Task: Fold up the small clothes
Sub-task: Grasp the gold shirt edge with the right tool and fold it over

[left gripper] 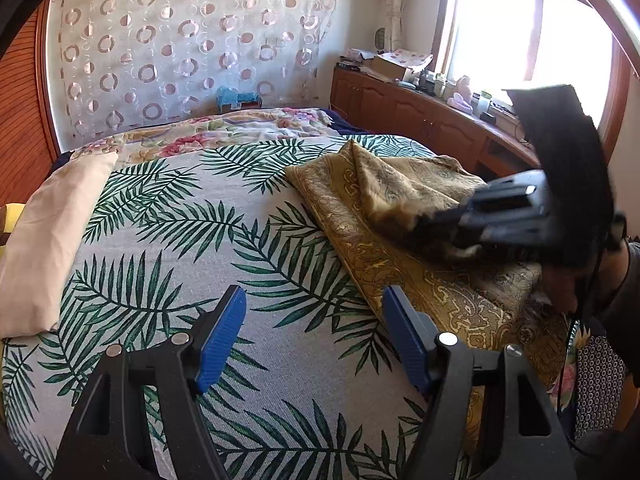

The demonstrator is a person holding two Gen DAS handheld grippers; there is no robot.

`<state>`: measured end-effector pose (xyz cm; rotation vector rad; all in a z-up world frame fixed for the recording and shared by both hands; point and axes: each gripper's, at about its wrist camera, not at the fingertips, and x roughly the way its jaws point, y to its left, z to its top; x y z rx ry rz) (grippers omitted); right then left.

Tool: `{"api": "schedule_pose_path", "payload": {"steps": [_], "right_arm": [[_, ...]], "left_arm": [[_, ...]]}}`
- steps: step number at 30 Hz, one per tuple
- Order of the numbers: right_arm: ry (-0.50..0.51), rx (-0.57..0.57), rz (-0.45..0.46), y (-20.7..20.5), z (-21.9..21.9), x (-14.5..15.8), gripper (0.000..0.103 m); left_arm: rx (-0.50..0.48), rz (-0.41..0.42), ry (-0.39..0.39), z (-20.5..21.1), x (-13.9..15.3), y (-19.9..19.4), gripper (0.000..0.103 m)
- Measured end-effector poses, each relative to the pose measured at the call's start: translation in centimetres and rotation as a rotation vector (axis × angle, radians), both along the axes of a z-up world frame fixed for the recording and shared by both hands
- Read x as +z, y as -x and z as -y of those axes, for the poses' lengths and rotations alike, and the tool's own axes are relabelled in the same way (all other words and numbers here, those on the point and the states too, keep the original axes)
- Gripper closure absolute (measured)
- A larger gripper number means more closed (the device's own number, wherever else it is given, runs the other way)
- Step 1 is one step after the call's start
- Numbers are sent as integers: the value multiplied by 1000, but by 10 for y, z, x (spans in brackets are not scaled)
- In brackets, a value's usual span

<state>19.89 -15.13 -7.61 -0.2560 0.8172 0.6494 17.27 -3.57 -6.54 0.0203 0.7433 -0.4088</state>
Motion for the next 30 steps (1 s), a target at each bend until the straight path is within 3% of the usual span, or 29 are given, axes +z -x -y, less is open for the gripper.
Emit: {"api": "schedule_pose_path", "payload": {"steps": [4, 9, 14, 18, 21, 27, 30], "right_arm": [[-105, -67, 60, -4, 36, 34, 98], [-87, -213, 126, -34, 90, 66, 98], [-176, -411, 28, -79, 151, 62, 97], [-84, -555, 77, -99, 175, 55, 79], [-79, -576, 63, -104, 181, 49, 78], [-49, -446, -34, -119, 161, 28, 77], [0, -435, -84, -136, 154, 11, 76]], "left_arm": [[-9, -5, -2, 3, -1, -1, 31], [-18, -9, 2, 8, 0, -5, 31], [-33, -7, -4, 14, 0, -7, 31], [-40, -16, -16, 18, -2, -10, 31], [-41, -24, -26, 20, -4, -12, 31], [-42, -36, -37, 27, -6, -18, 31], [-48, -39, -43, 31, -7, -17, 31]]}}
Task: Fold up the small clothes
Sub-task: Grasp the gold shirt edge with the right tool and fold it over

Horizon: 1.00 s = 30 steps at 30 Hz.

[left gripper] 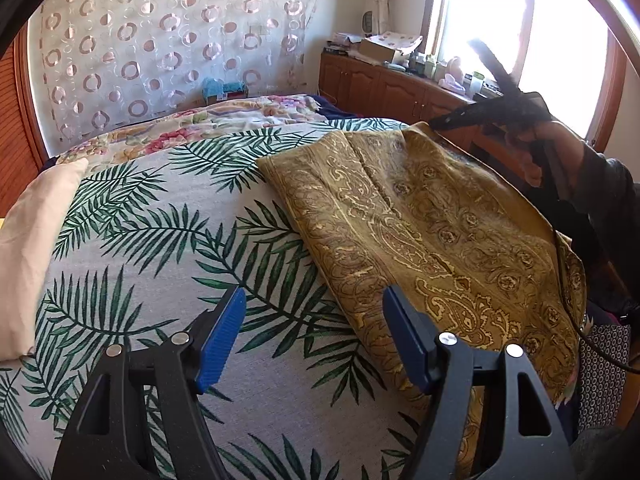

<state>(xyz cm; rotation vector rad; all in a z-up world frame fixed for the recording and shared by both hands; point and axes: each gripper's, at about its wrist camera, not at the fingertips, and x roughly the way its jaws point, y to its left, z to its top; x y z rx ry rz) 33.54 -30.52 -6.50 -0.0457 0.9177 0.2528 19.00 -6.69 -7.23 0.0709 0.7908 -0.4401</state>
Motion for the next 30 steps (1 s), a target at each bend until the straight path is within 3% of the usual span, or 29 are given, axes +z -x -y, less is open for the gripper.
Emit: {"api": "schedule_pose_path", "payload": {"steps": [6, 7, 8, 13, 17, 21, 25, 30], "right_arm": [[39, 45, -100, -32, -7, -11, 77], [30, 78, -93, -30, -10, -10, 93], [21, 101, -89, -35, -10, -2, 100], [94, 58, 7, -23, 7, 23, 101], [104, -1, 19, -21, 20, 26, 101], [118, 16, 21, -9, 9, 30, 101], [89, -1, 59, 22, 16, 54, 79], [28, 3, 135, 102, 30, 80, 73]], "left_arm": [[6, 3, -5, 1, 2, 2, 31], [9, 4, -4, 1, 2, 2, 31], [11, 4, -3, 0, 2, 2, 31], [13, 6, 2, 0, 3, 4, 31], [12, 18, 6, 0, 6, 10, 31], [13, 25, 13, 0, 9, 17, 31], [12, 44, 21, 0, 14, 29, 31], [7, 65, 27, 2, 20, 46, 31]]}}
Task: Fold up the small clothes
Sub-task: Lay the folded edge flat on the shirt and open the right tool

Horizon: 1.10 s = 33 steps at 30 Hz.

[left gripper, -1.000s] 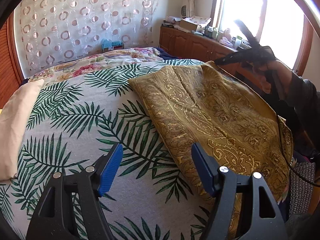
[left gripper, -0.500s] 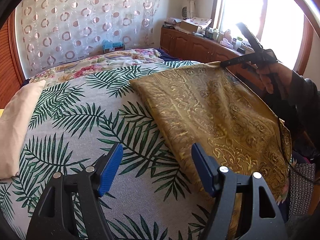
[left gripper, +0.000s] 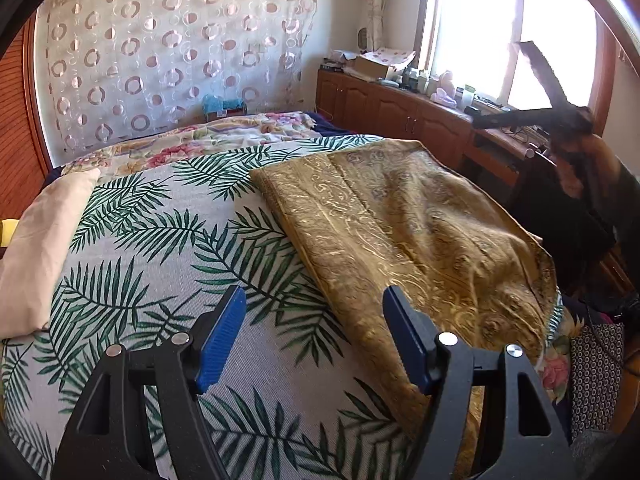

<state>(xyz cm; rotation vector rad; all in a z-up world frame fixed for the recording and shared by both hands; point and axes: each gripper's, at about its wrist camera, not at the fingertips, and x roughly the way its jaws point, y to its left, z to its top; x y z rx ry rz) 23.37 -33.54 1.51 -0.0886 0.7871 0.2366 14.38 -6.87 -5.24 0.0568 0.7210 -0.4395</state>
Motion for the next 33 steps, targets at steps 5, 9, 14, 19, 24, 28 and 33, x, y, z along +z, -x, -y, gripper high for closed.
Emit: {"api": "schedule_pose_path", "payload": {"steps": [5, 9, 14, 19, 24, 28, 33], "right_arm": [[-29, 4, 0, 77, 7, -17, 72], [-45, 6, -29, 126, 10, -43, 72], [-42, 0, -63, 156, 10, -67, 72], [-48, -3, -96, 160, 10, -75, 72], [-40, -17, -113, 158, 7, -77, 72], [-50, -18, -99, 158, 2, -75, 72], [-56, 15, -13, 171, -3, -63, 97]], "left_arm": [[4, 4, 19, -1, 1, 13, 31], [2, 7, 9, 2, 0, 24, 31], [3, 9, 5, 5, -1, 36, 31], [6, 12, -6, 5, 0, 43, 31], [5, 11, -13, 3, 0, 47, 31], [0, 11, -15, 1, 1, 50, 31], [-9, 12, -20, -2, 3, 51, 31]]}}
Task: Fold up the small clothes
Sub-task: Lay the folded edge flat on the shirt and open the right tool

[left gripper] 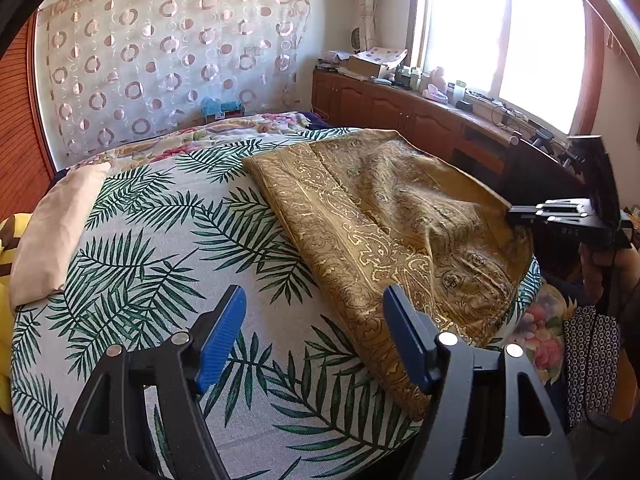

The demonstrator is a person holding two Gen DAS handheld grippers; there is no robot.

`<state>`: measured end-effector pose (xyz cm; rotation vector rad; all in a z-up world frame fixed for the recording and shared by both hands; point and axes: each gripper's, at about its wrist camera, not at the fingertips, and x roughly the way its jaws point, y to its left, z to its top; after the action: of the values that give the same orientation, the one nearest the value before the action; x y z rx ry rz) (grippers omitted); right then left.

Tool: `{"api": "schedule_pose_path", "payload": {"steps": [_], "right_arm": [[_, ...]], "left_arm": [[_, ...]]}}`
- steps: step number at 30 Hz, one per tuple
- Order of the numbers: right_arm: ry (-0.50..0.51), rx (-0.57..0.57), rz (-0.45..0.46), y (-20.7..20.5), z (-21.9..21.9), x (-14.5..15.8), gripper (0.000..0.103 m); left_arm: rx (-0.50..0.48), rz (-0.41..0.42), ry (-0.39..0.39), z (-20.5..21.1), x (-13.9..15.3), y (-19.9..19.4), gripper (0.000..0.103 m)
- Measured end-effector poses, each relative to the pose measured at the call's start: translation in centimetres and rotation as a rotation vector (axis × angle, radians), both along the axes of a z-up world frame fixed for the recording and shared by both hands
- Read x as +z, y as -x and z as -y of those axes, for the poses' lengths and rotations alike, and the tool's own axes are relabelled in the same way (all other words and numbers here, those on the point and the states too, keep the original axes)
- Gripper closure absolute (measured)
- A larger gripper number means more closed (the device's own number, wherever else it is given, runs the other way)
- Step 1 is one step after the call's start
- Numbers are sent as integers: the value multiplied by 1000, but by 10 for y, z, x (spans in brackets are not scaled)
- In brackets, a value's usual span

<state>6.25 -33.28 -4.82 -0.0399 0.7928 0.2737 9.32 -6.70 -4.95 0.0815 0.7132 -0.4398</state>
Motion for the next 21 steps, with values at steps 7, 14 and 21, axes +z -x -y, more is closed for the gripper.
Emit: {"api": "schedule_pose_path", "payload": {"steps": [7, 14, 21], "right_arm": [[-14, -49, 34, 17, 28, 8, 97], [5, -66, -21, 14, 27, -11, 97], [43, -77, -1, 6, 19, -2, 97]], "left_arm": [[-22, -27, 4, 5, -6, -2, 31], [-65, -92, 18, 17, -21, -3, 31], [-123, -121, 38, 27, -28, 3, 34]]}}
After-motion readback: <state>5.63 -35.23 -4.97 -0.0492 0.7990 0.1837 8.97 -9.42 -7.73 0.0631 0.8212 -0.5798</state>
